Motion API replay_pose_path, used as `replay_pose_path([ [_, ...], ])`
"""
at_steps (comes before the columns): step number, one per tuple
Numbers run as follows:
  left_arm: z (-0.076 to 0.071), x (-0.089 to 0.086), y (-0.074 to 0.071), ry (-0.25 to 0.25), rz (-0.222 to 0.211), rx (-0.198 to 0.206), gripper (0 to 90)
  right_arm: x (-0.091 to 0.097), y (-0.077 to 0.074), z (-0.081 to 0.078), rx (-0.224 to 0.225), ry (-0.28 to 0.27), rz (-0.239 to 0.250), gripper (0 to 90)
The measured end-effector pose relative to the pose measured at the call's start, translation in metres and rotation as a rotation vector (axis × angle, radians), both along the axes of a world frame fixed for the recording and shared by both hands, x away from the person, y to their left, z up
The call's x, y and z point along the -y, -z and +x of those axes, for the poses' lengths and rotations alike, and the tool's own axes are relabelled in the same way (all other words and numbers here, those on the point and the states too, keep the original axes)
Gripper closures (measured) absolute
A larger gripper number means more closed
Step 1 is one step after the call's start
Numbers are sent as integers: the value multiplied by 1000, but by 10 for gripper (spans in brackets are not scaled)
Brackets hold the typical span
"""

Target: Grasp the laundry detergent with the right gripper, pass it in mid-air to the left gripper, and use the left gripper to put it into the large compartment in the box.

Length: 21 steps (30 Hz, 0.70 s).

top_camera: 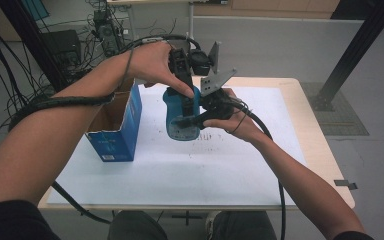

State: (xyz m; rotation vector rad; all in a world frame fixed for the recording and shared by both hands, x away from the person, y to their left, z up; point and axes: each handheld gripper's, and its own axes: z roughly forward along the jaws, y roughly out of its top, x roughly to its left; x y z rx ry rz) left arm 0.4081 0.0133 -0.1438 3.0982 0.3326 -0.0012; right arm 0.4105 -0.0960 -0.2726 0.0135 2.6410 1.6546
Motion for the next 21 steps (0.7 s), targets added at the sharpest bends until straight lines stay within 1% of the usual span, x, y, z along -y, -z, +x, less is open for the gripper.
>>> replay_pose_path([
  [3,0,0,0,0,3,10,139,0,0,0,1,-1,1,440],
  [5,0,0,0,4,5,11,194,0,0,-1,2,-2,2,439],
  [6,0,0,1,5,9,13,194,0,0,-1,5,-2,2,439],
  [7,0,0,1,8,16,15,214,0,-1,0,10,-3,2,439],
  [9,0,0,1,8,16,15,224,0,-1,0,13,-1,1,439],
  [10,-1,0,1,6,10,14,247,1,-1,-1,2,-4,3,439],
  [12,-1,0,1,6,11,14,257,1,-1,-1,1,-6,4,439],
  [14,-1,-1,1,8,17,15,300,1,-1,-1,9,-4,3,440],
  [16,-1,-1,1,8,20,16,324,1,-1,-1,9,-8,3,439],
  [21,-1,0,2,8,30,17,338,0,0,-2,8,-11,-3,439],
])
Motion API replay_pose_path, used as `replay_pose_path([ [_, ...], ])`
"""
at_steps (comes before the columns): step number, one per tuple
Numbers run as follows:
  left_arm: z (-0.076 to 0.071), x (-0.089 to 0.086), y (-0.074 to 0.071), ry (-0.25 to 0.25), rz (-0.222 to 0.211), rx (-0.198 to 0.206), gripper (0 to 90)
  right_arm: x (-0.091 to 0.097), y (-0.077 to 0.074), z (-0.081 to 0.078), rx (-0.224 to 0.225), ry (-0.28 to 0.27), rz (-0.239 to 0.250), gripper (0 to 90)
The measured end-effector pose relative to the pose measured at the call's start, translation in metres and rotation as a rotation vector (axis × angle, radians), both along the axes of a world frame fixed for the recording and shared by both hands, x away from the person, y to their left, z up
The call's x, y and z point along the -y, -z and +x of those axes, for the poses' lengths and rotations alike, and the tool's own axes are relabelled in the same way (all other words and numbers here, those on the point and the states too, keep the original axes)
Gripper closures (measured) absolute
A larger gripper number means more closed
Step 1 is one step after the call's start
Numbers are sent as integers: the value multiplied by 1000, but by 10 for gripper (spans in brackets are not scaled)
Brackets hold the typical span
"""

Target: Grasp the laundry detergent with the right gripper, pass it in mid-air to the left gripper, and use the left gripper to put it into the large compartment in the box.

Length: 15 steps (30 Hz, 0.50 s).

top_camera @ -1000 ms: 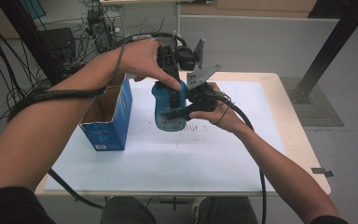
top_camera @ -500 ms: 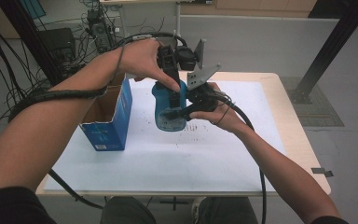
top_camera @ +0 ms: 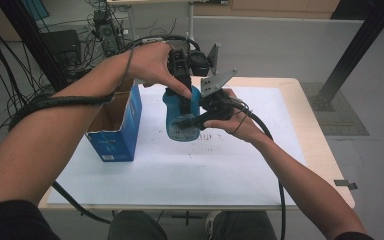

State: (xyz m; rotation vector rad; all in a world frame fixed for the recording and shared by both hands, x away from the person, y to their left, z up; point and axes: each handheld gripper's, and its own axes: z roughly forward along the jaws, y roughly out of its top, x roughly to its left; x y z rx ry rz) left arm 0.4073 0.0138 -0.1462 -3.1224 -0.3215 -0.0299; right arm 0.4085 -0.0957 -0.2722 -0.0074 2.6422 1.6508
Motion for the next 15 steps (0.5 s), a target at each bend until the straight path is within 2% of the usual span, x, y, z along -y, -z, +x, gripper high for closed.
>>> replay_pose_path([
  [15,-1,2,1,6,11,18,346,0,2,0,-3,2,0,435],
])
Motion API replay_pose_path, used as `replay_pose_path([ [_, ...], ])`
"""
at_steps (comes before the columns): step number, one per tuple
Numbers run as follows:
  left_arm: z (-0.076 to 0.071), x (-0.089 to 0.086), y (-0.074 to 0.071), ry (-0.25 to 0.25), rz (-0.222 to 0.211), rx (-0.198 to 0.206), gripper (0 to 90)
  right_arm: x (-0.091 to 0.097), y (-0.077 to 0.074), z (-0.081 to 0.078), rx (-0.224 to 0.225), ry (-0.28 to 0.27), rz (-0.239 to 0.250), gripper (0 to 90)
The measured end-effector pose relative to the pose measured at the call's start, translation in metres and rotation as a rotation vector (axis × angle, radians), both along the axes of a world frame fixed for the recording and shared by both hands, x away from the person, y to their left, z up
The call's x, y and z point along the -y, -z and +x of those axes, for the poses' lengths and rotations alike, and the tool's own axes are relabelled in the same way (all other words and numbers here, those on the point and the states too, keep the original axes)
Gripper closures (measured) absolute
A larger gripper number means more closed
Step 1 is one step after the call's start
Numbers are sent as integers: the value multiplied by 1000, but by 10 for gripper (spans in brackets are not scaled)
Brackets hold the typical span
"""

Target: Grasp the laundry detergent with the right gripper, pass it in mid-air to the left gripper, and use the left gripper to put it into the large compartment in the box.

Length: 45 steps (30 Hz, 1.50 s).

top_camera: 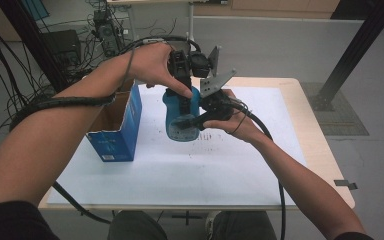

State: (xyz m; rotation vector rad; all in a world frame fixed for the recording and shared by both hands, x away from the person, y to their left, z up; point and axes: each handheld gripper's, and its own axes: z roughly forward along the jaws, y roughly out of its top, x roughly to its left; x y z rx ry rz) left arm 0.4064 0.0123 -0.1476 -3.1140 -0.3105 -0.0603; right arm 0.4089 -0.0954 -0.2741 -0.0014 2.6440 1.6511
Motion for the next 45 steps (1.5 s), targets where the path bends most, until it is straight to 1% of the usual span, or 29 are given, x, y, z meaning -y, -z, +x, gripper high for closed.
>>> replay_pose_path([
  [6,0,1,-1,0,2,6,346,1,0,0,-2,3,6,435],
  [10,0,1,-1,0,1,9,347,1,0,1,7,4,9,434],
  [11,0,1,-1,2,1,11,346,1,0,1,3,3,11,434],
  [14,1,1,-1,-4,0,4,346,1,0,1,2,3,11,433],
  [25,1,0,1,-5,2,10,350,0,2,3,8,1,7,429],
  [26,1,0,1,-8,4,8,351,0,3,3,1,0,6,429],
  [45,2,0,3,-6,6,6,355,-1,4,4,-7,-5,10,423],
])
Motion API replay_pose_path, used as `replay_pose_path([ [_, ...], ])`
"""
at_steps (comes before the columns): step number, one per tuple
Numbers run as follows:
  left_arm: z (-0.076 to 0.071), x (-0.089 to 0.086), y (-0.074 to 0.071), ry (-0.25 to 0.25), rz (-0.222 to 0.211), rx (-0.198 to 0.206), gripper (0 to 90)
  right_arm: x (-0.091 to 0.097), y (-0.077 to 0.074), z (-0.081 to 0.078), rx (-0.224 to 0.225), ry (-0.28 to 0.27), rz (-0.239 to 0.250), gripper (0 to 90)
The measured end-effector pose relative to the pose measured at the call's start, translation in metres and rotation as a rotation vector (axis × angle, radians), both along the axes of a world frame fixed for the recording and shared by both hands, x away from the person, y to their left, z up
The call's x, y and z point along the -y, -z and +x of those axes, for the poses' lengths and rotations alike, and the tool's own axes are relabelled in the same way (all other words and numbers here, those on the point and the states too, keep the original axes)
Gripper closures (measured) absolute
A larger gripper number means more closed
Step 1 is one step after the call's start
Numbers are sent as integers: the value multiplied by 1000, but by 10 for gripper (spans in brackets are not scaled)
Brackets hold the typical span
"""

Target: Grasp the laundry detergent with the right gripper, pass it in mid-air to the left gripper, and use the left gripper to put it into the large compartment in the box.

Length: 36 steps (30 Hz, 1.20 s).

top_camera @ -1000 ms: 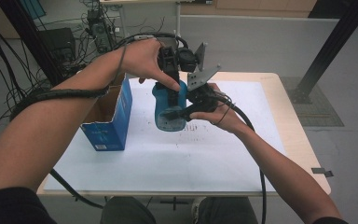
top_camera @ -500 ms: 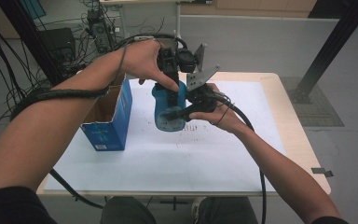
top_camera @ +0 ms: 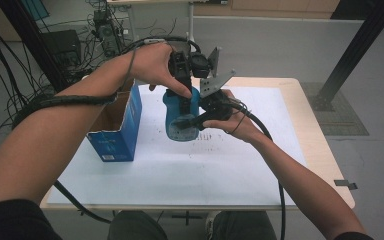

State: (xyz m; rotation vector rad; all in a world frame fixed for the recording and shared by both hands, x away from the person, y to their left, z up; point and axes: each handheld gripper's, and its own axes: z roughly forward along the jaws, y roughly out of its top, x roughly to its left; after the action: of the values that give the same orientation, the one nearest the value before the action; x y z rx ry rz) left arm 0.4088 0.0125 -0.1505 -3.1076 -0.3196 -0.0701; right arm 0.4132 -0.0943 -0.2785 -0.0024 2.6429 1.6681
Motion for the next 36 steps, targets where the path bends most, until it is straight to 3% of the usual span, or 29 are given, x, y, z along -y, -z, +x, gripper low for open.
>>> replay_pose_path([
  [8,-1,0,1,-4,0,0,356,-1,1,0,-1,-3,-2,422],
  [9,-1,0,1,-3,1,1,357,-1,1,-1,-17,-6,2,422],
  [27,-3,0,0,1,10,7,358,-1,0,0,5,-3,-1,419],
  [34,-3,0,0,-1,11,8,359,-1,0,-1,-13,-1,4,414],
  [36,-3,-1,0,-2,11,9,359,-1,1,2,16,7,-4,412],
])
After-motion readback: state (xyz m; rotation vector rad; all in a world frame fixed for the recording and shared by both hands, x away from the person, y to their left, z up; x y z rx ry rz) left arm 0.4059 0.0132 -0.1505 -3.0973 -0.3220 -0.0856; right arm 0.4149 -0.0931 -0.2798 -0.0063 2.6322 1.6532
